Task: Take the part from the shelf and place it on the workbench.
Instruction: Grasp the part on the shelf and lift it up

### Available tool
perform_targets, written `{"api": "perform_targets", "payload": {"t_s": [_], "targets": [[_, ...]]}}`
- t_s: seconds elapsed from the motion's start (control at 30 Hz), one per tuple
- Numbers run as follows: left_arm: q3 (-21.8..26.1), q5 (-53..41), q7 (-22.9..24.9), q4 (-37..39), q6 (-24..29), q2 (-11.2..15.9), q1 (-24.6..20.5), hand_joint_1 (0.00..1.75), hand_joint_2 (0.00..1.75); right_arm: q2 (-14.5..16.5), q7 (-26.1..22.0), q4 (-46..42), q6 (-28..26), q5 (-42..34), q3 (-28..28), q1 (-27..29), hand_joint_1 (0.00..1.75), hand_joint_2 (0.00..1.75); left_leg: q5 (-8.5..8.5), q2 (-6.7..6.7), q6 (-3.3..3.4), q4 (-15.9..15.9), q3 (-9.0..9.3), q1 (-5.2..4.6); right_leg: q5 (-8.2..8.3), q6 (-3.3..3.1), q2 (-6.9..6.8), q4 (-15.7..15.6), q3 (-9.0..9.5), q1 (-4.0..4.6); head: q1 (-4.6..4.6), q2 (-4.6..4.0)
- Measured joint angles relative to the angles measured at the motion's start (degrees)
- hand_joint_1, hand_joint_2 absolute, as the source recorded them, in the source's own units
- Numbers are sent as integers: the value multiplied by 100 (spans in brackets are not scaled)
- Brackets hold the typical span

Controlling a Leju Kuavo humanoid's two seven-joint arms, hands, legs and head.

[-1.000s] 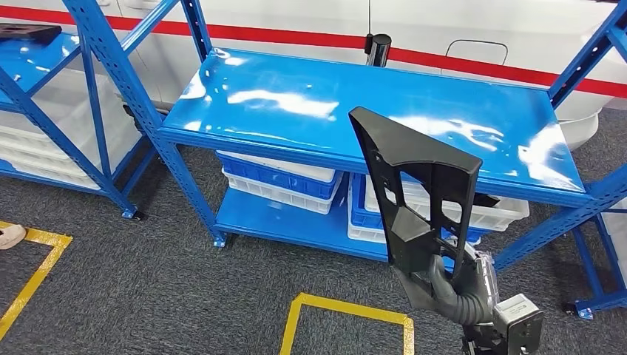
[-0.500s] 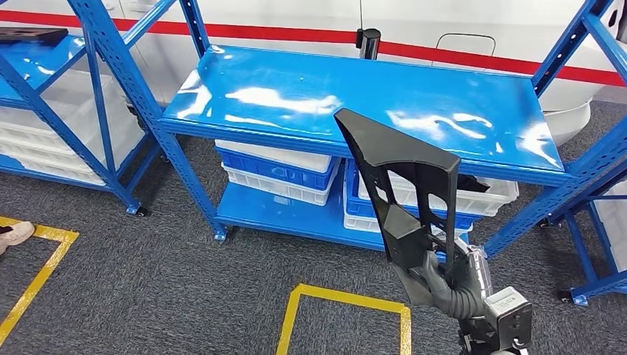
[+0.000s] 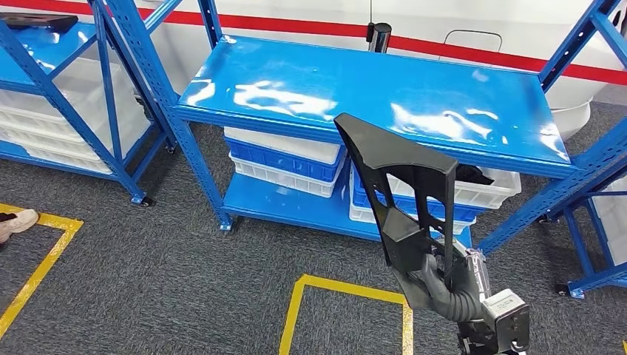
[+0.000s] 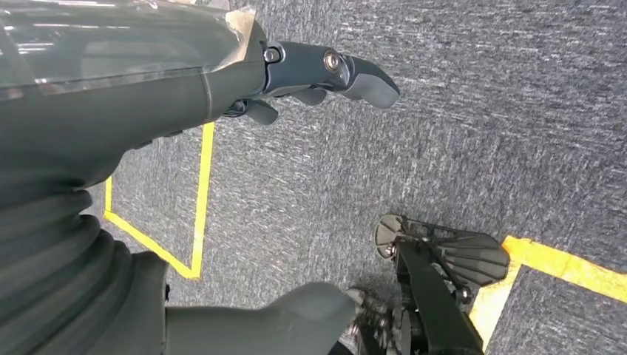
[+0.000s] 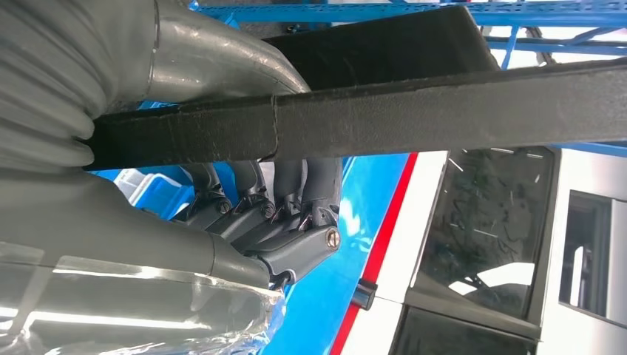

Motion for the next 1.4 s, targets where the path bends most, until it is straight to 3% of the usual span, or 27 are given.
{"api": "perform_targets", "payload": {"t_s": [0.07, 0.17, 0.2, 0.27, 0.33, 0.37, 0.4, 0.43, 0.5, 0.57, 0.7, 0.77, 0.83, 0.87, 0.9, 0.93, 0.97, 1.03, 1.1, 1.17, 1.23, 1.3, 1.33, 1.37, 1.4], "targets": [[0, 0, -10, 0, -17, -2, 0, 0, 175, 0, 2, 4, -8, 1, 2, 15, 175, 175, 24, 2, -51, 33, -26, -17, 125, -36, 10, -444, 206, 12, -7, 0], [0, 0, -16, 1, -43, 0, 8, 0, 175, 2, 5, 8, -41, 7, 4, 40, 175, 175, 58, -5, -157, 51, -62, -6, 204, -154, 16, -435, 155, 14, -14, 0], [0, 0, -15, 1, -54, 2, 12, 0, 175, 4, 6, 7, -57, 9, 7, 42, 175, 175, -24, -12, -194, 129, -101, 5, 241, -205, 12, -436, 142, -5, -16, 0], [0, 0, -13, 1, -68, 4, 15, 0, 175, 13, 9, 7, -88, 12, 13, 44, 175, 175, -430, -21, -252, 625, -300, 24, 316, -294, 1, -441, 97, -36, -25, 0], [-1, 0, -10, 1, -69, 2, 15, 0, 175, 28, 19, 7, -105, 19, 16, 49, 175, 175, -878, -22, -294, 1404, -573, 30, 376, -332, -5, -419, 1, -18, -30, 0], [-1, 1, -9, 1, -68, 2, 16, 0, 175, 39, 25, 7, -108, 25, 18, 51, 175, 175, -980, -22, -302, 1660, -635, 31, 399, -333, -6, -401, -49, -8, -30, 0], [-2, 3, -8, 2, -71, 2, 16, 0, 175, 50, 32, 7, -111, 35, 20, 53, 175, 175, -972, -22, -297, 1699, -591, 31, 415, -328, -5, -382, -91, 1, -32, 0], [-2, 5, -7, 2, -76, 4, 15, 0, 175, 61, 39, 7, -116, 45, 23, 56, 175, 175, -870, -22, -281, 1509, -431, 31, 426, -319, -3, -363, -123, 8, -33, 0], [-2, 9, -6, 2, -88, 11, 11, 0, 175, 75, 47, 7, -127, 64, 27, 58, 175, 175, -588, -28, -204, 698, 98, 19, 445, -291, 0, -341, -152, 23, -33, 0], [-4, 9, -7, 1, -94, 19, 6, 0, 175, 81, 52, 7, -149, 73, 27, 54, 175, 175, -448, -32, -123, 130, 425, -11, 479, -239, -2, -325, -177, 52, -29, 1], [-32, 13, -13, 2, -101, 18, 7, 0, 175, 80, 59, 6, -181, 79, 26, 64, 175, 175, -307, -7, 7, -25, 411, -28, 499, -98, -3, -279, -259, 61, -25, 0], [-44, 14, -26, 2, -108, 15, 0, 0, 175, 78, 59, 5, -191, 78, 24, 79, 175, 175, -188, 23, 75, -89, 339, -4, 186, -113, 10, 123, -442, 66, -2, 0], [-54, 14, -37, 2, -114, 21, -3, 0, 175, 78, 60, 4, -198, 77, 21, 112, 175, 175, -96, 34, 104, -87, 207, -14, -260, -135, 17, 900, -729, 41, 19, 0], [-58, 15, -39, 2, -122, 22, -3, 0, 175, 78, 62, 4, -202, 81, 21, 134, 175, 175, -51, 37, 100, -83, 138, -16, -390, -111, 17, 1216, -815, 25, 20, 0], [-64, 16, -40, 2, -132, 22, -2, 0, 175, 79, 67, 3, -209, 91, 20, 154, 175, 175, -5, 39, 92, -77, 70, -16, -421, -61, 17, 1350, -807, 9, 21, 0], [-70, 20, -42, 2, -144, 21, -2, 0, 175, 78, 74, -1, -217, 104, 19, 167, 175, 175, 38, 40, 76, -68, 5, -13, -348, 6, 16, 1244, -679, -10, 22, 0], [-75, 25, -44, 2, -152, 18, -2, 0, 175, 78, 83, -8, -224, 117, 18, 174, 175, 175, 77, 40, 55, -53, -55, -7, -216, 74, 15, 927, -445, -31, 21, 0], [-83, 46, -45, 2, -156, 13, -3, 0, 175, 75, 96, -30, -232, 146, 15, 170, 175, 175, 140, 37, -6, 4, -164, -7, -22, 140, 26, 42, 136, -57, 23, 0], [-84, 72, -46, 2, -148, 13, -2, 0, 175, 70, 105, -51, -240, 171, 7, 167, 175, 175, 208, 30, -76, 51, -230, -25, 17, 100, 61, -418, 374, -26, 22, 0], [-84, 100, -47, 7, -128, 15, 6, 0, 175, 52, 124, -58, -245, 195, -5, 163, 175, 175, 271, 16, -130, 68, -268, -29, 56, 22, 83, -429, 291, -25, 8, 0], [-83, 123, -48, 17, -98, 21, 18, 0, 175, 20, 150, -57, -240, 211, -21, 141, 175, 175, 81, 1, -178, 218, -359, -3, 135, -106, 67, -425, 216, -79, -14, 1], [-84, 131, -48, 24, -72, 22, 29, 0, 175, -12, 165, -57, -225, 211, -72, 116, 175, 175, -470, -6, -229, 779, -542, 20, 241, -223, 43, -420, 126, -83, -32, 1], [-85, 131, -50, 24, -64, 20, 32, 0, 175, -25, 169, -57, -218, 210, -111, 108, 175, 175, -746, -6, -249, 1180, -643, 24, 291, -251, 35, -413, 77, -69, -37, 0], [-87, 130, -54, 24, -60, 22, 32, 0, 175, -35, 171, -57, -213, 205, -158, 106, 175, 175, -917, -7, -263, 1544, -713, 27, 333, -249, 30, -401, 14, -55, -38, 0], [-91, 129, -58, 24, -61, 26, 32, 0, 175, -43, 173, -62, -210, 197, -206, 113, 175, 175, -962, -6, -269, 1761, -711, 28, 369, -242, 27, -386, -44, -46, -37, 0]]}}
